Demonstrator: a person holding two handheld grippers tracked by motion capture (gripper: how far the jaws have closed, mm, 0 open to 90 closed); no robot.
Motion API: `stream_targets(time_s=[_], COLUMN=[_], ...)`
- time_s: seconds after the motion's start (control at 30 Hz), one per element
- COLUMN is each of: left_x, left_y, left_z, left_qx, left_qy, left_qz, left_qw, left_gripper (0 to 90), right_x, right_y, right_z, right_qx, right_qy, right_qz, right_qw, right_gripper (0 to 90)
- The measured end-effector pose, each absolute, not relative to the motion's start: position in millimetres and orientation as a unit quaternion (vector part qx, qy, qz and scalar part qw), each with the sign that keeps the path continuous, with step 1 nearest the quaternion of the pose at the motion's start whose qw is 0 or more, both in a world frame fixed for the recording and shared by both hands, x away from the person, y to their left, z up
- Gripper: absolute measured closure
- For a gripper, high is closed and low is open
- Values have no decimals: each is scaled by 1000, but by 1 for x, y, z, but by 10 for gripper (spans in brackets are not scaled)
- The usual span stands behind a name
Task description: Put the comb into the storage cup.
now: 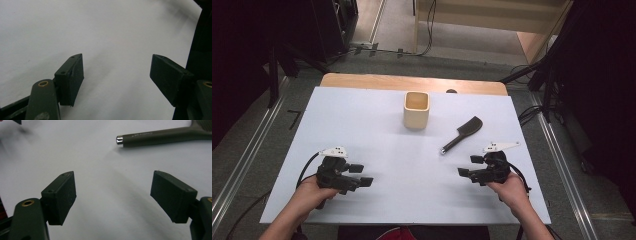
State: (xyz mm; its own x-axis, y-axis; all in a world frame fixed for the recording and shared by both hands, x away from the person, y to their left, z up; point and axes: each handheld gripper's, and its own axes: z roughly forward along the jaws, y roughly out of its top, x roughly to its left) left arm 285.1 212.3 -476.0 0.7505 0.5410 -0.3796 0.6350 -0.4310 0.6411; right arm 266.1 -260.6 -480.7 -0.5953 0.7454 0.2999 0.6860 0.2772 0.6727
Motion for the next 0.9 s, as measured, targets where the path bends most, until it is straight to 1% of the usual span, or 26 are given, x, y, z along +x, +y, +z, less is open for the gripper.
stream_targets(time_s=[0.3, 0.57, 0.7, 0.9], left_x=[284, 286, 286, 286], left_y=[211, 211, 212, 212], left_z=[-477, -477, -477, -477], left_qx=[851, 850, 851, 851], left_qy=[347, 346, 347, 346], left_qz=[-51, -52, -50, -48], left_qw=[391, 393, 392, 392], left_gripper=[282, 282, 282, 282], right_x=[276, 286, 293, 302], right_y=[-257, -250, -248, -243], right_z=[-469, -455, -448, -443], right_qx=[458, 456, 459, 455], right_qy=[789, 789, 788, 791], right_qz=[408, 408, 406, 404], right_qw=[45, 49, 59, 57], right_gripper=[186, 182, 182, 186])
